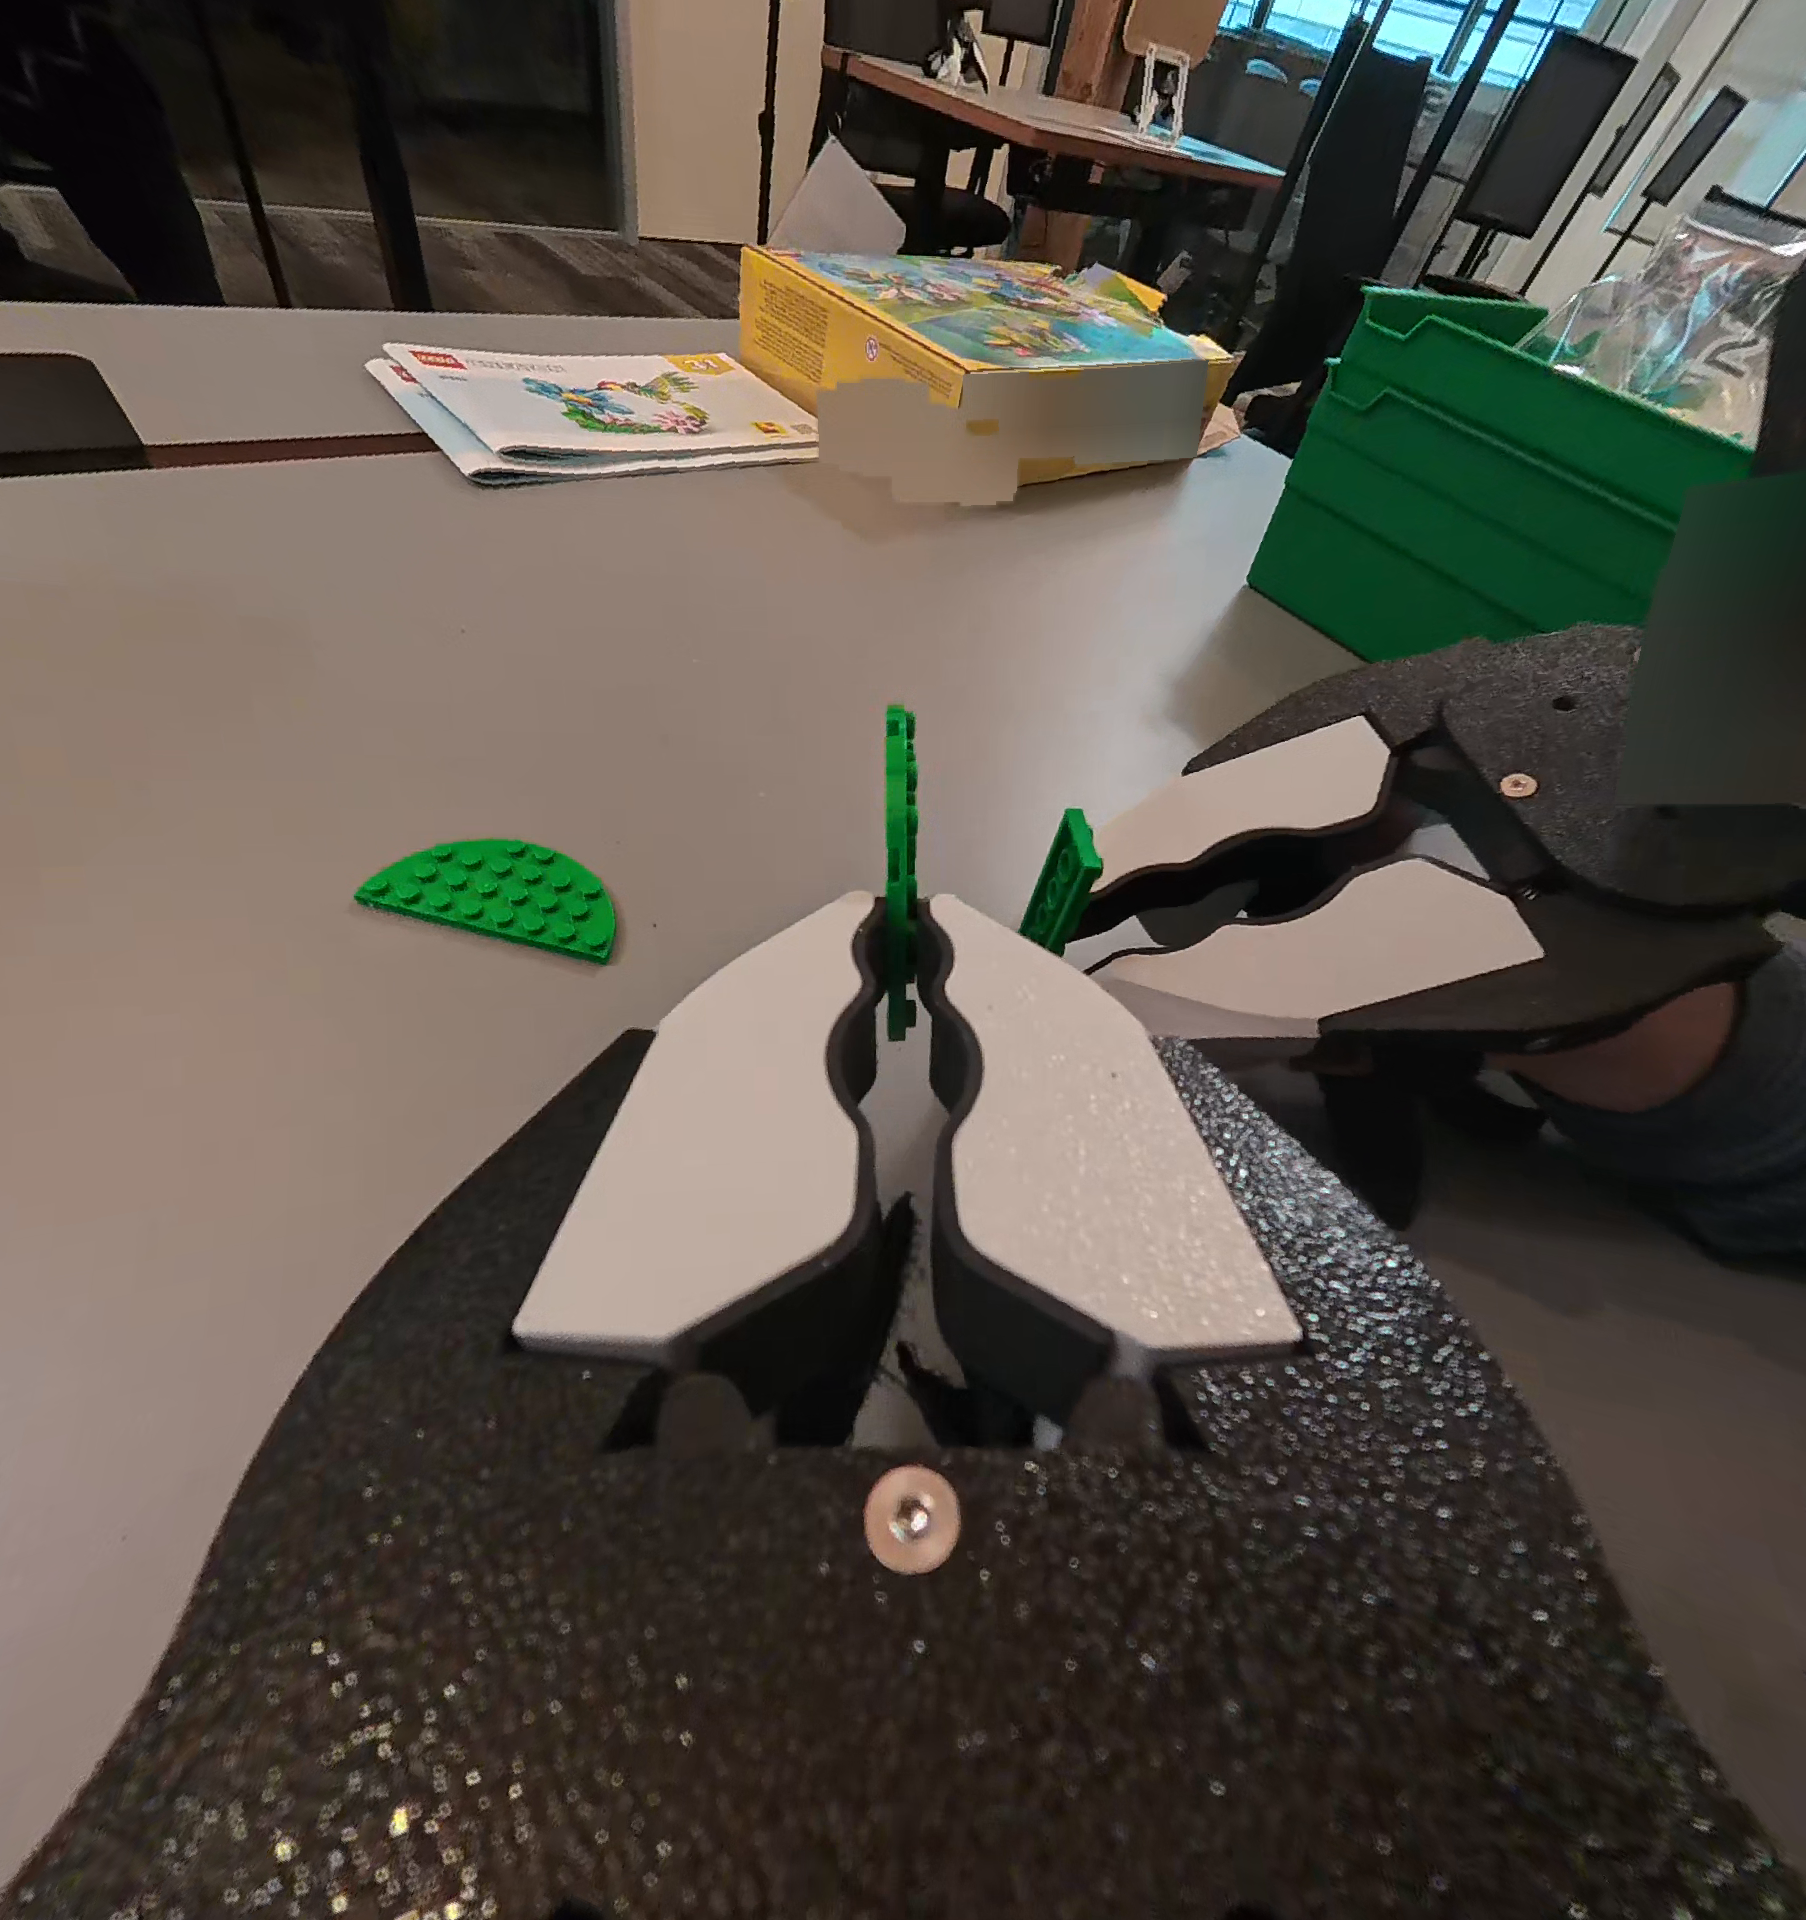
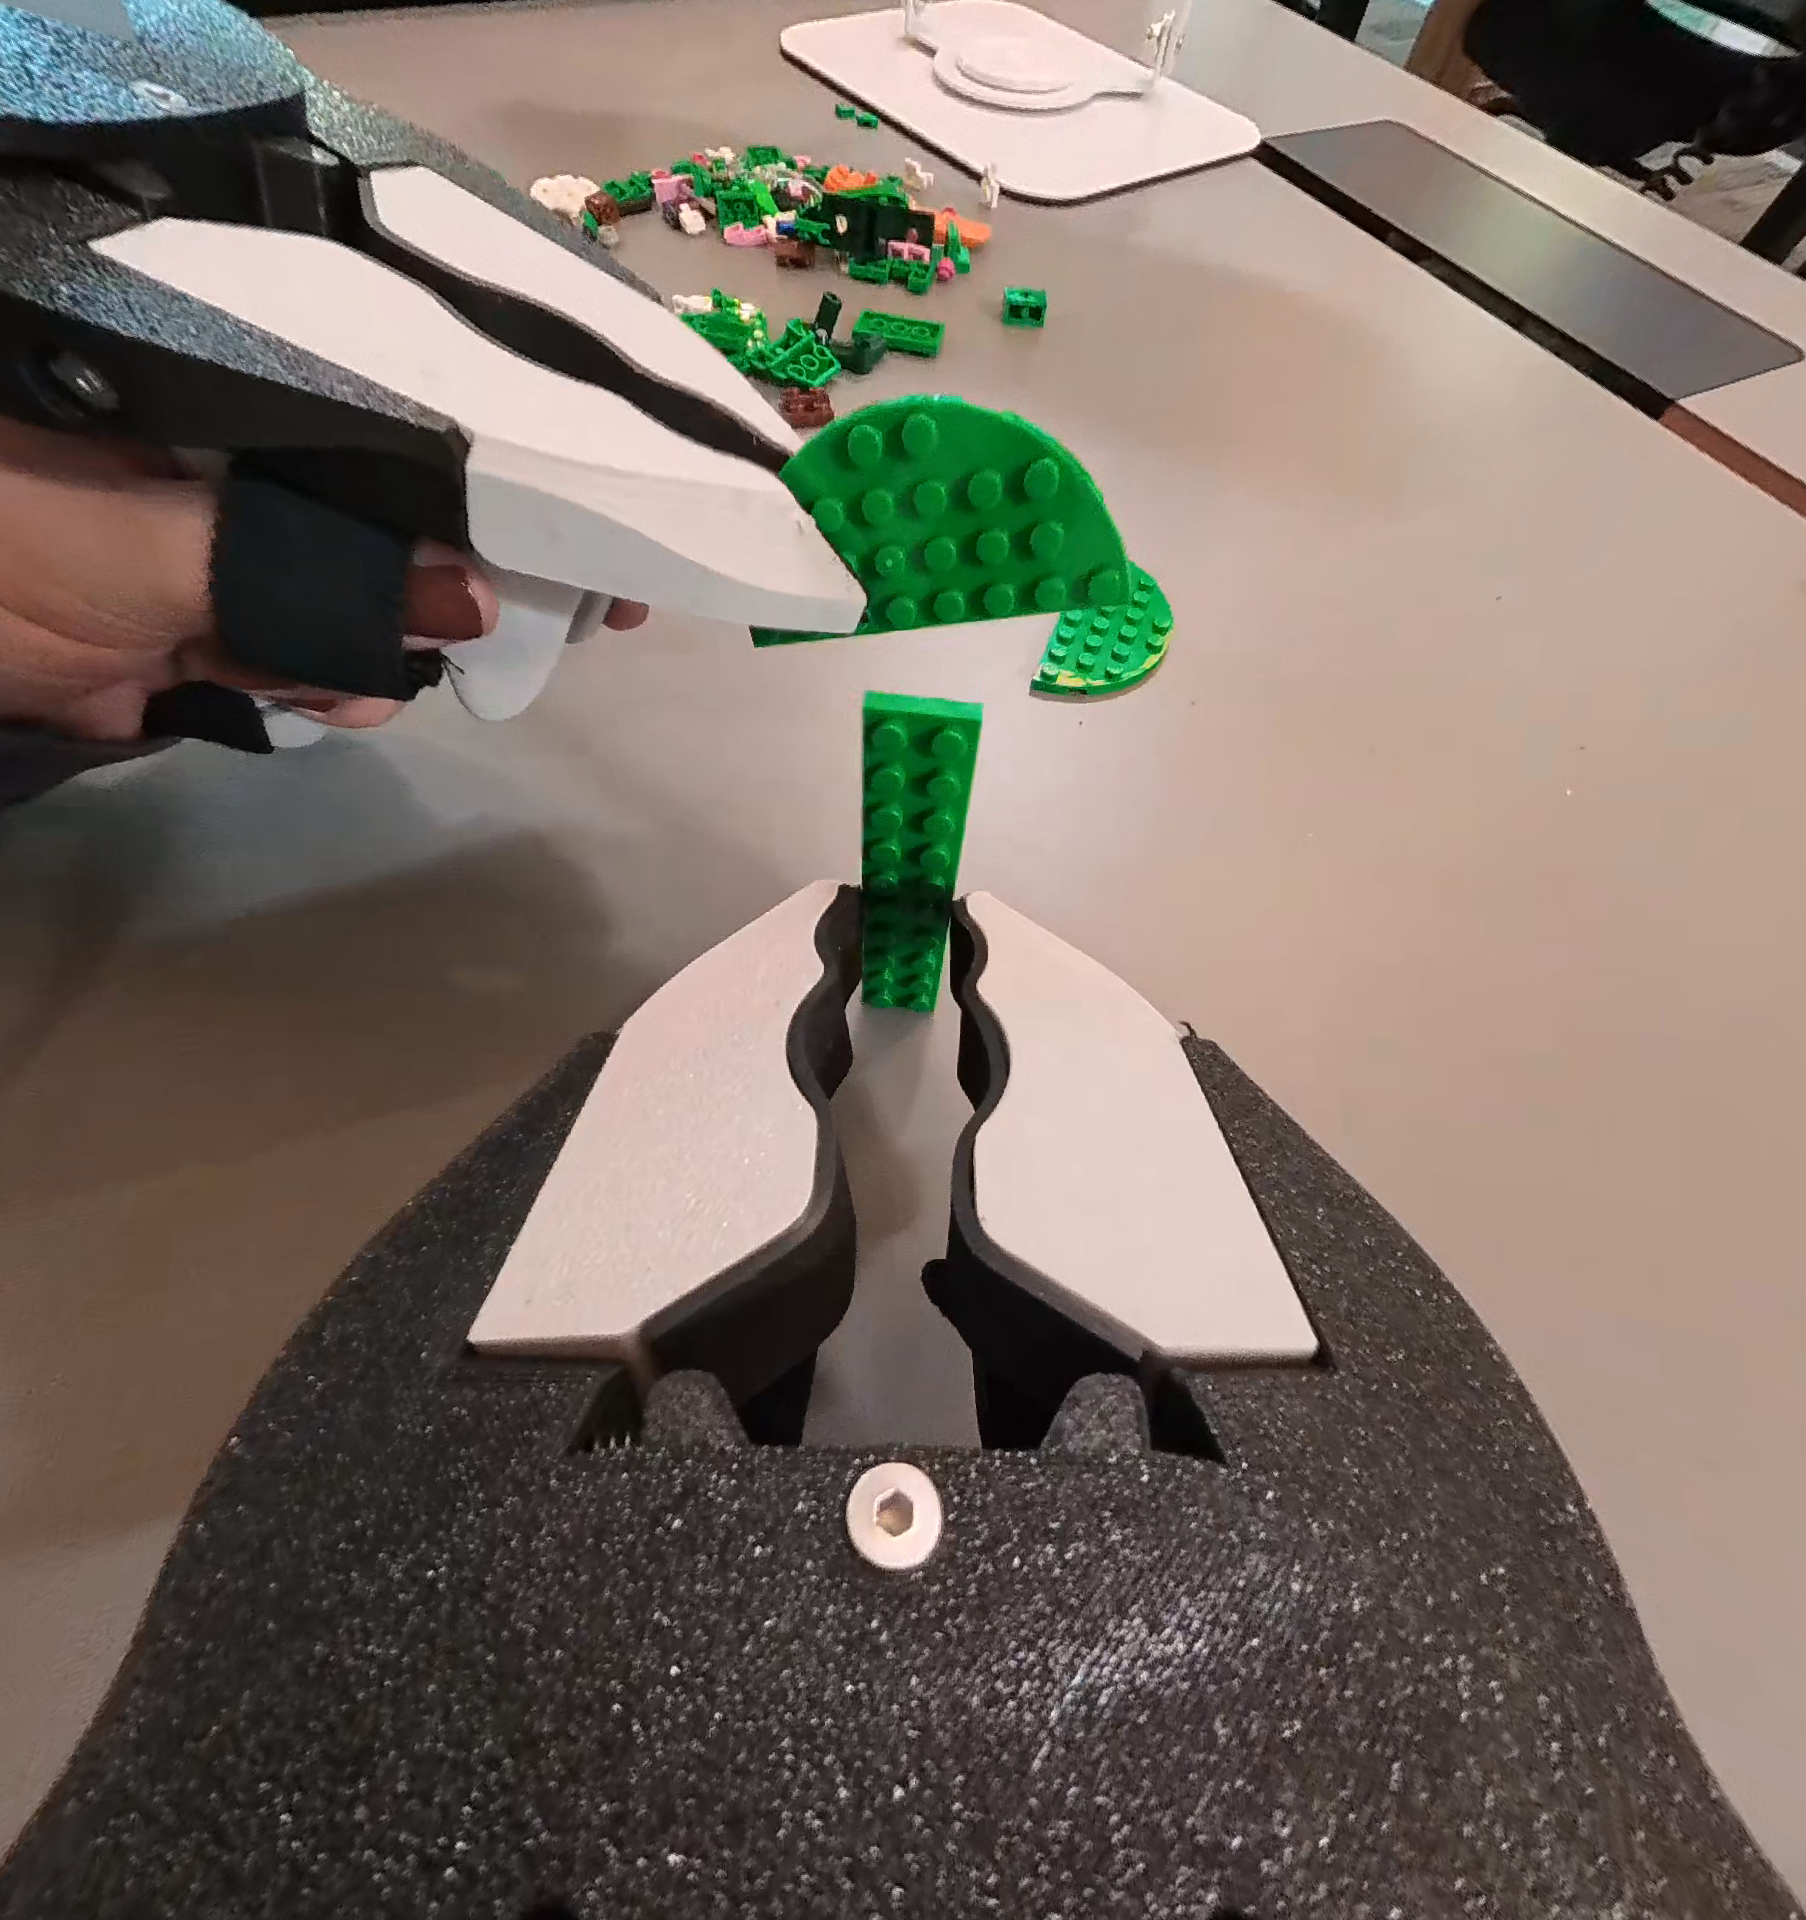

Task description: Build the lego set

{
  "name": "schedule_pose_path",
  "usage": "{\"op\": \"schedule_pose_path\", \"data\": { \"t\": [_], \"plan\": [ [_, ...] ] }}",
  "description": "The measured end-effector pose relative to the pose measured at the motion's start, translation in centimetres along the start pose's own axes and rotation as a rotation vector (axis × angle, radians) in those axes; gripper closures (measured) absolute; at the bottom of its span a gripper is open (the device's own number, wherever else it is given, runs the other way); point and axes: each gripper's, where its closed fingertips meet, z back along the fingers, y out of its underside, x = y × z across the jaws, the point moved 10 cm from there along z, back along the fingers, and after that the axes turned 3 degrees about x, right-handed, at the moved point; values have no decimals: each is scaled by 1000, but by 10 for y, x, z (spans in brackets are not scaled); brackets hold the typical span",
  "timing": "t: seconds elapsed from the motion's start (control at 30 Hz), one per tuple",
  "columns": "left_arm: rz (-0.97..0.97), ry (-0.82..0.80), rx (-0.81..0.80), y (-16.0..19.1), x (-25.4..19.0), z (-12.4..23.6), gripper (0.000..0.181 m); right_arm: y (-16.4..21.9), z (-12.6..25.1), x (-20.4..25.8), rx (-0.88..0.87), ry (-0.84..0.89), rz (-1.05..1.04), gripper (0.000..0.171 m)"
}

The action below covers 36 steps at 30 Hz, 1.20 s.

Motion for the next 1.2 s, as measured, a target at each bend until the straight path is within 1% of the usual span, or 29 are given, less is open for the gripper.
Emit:
{"op": "schedule_pose_path", "data": {
  "t": [0.27,0.43,0.53,0.73,0.83,0.9,0.93,1.03,1.1,1.13,1.2],
  "plan": [
    [-3,20,-1,-1,-2,-1,177,2,1,-1,7,6,-11,156],
    [2,30,-1,-1,-2,-2,177,2,0,-1,18,6,-9,150],
    [10,37,0,0,-2,-3,177,2,0,-1,19,2,-13,150],
    [1,45,10,0,-2,-4,177,2,0,-2,25,-13,-22,155],
    [-44,44,35,-1,-1,-3,177,4,5,-7,45,-31,-26,148],
    [-108,38,101,-1,1,-3,177,10,13,-12,77,-58,-23,146],
    [-128,37,136,-1,3,-3,177,14,17,-15,112,-76,-43,145],
    [-161,49,152,-5,7,-3,177,26,27,-18,238,-167,-182,137],
    [-186,105,157,-7,7,-4,177,27,34,-14,249,-170,-213,134],
    [-193,120,161,-7,7,-5,177,26,37,-12,239,-144,-201,130],
    [-241,200,172,-6,6,-8,177,21,41,-10,194,-101,-137,131]
  ]
}}
